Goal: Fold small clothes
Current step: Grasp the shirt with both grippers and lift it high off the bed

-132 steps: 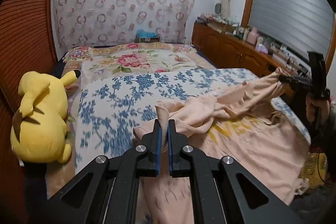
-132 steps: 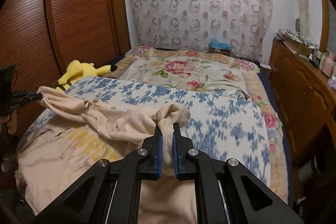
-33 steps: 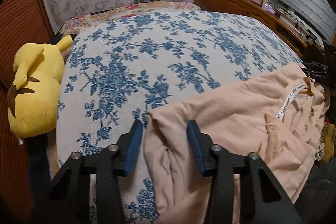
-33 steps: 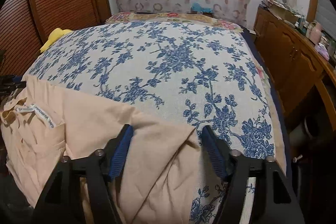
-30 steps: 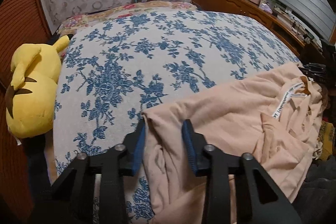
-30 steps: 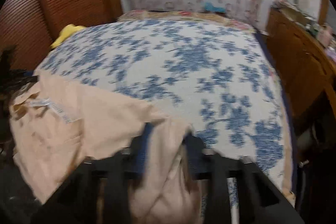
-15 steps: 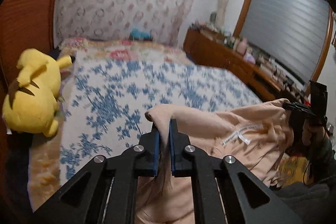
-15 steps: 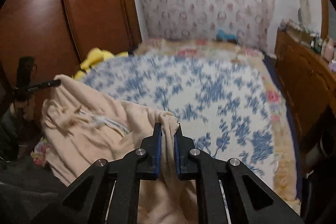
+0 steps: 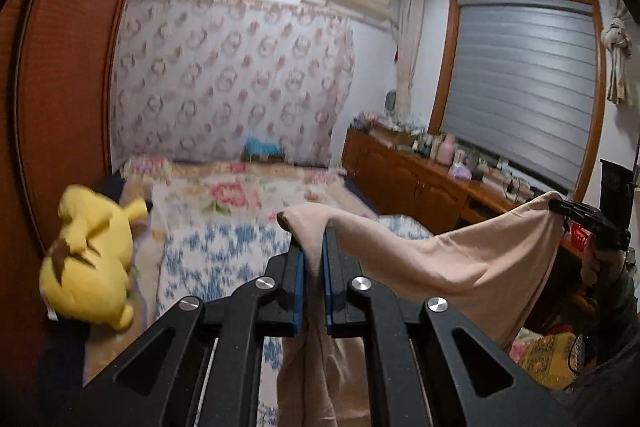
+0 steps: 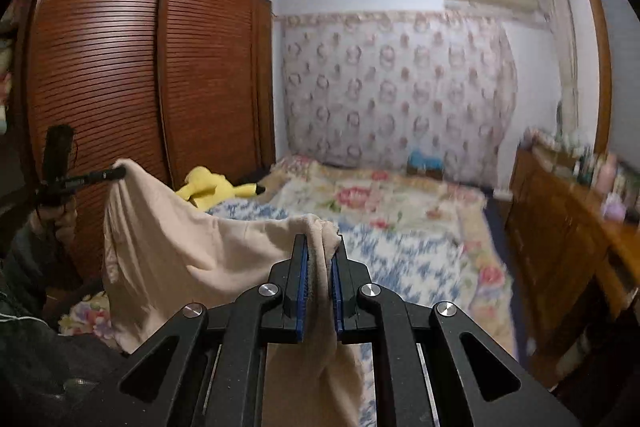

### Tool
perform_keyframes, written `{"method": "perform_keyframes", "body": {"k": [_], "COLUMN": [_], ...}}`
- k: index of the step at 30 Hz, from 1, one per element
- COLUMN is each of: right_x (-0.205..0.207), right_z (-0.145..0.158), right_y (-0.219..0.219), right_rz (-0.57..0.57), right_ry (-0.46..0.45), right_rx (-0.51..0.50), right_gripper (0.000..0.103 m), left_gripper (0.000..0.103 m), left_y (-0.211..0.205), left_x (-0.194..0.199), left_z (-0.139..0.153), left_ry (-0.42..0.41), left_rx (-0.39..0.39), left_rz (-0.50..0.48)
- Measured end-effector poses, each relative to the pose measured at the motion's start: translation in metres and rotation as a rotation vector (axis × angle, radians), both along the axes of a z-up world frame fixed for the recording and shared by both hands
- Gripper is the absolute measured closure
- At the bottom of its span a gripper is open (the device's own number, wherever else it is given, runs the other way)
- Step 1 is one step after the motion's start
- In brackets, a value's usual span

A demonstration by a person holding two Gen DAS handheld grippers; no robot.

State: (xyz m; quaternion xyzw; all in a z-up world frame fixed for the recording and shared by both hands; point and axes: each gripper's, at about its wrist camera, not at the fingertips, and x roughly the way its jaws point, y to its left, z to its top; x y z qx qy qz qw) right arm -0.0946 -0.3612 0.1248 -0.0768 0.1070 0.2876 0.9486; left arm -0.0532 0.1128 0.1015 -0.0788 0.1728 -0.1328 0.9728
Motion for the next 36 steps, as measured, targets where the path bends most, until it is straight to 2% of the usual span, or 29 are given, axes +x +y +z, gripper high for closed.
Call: {"method": "perform_keyframes", "body": {"k": [14,18,23,29,31,36], "right_x": [-0.070,-0.085,-0.099,-0.067,-0.047,0.014], "right_z": [0.097,0.122,0.150,0.152,0.131,0.106], "right_y": [-0.007,-0.010,-0.017,-0.003,0.014,0.044], "right_rz": [-0.031,-0.053,-0.079,-0.114,-0.127,-0.133], "right_ry": [-0.305,-0.372,-0.439,-0.439,-0.411,-0.292], "right_rx": [-0.031,-0.033,-0.035,-0.079,-0.101,-0.145], "right_gripper": [0.093,0.093,0.093,0.093,0.093,0.093], "left_gripper": [0.095,0.095,0.095,0.095,0.095,0.095], "left_y": [-0.002,0.000,0.009,0.015,0.017,0.018], "left_x": [-0.023,-0.036,-0.042,-0.026,-0.008,0.043], "left_z": [0.111,0.142,0.169,0.172,0.163,0.129], "left_ry": [-0.253,-0.345,-0.414,-0.411,-0.377,-0.278], "left_rx": [0.102,0.116,0.135,0.165,0.166,0.179], "left_rz": [0.045,0.065,0.103,0.150,0.150,0.172]}}
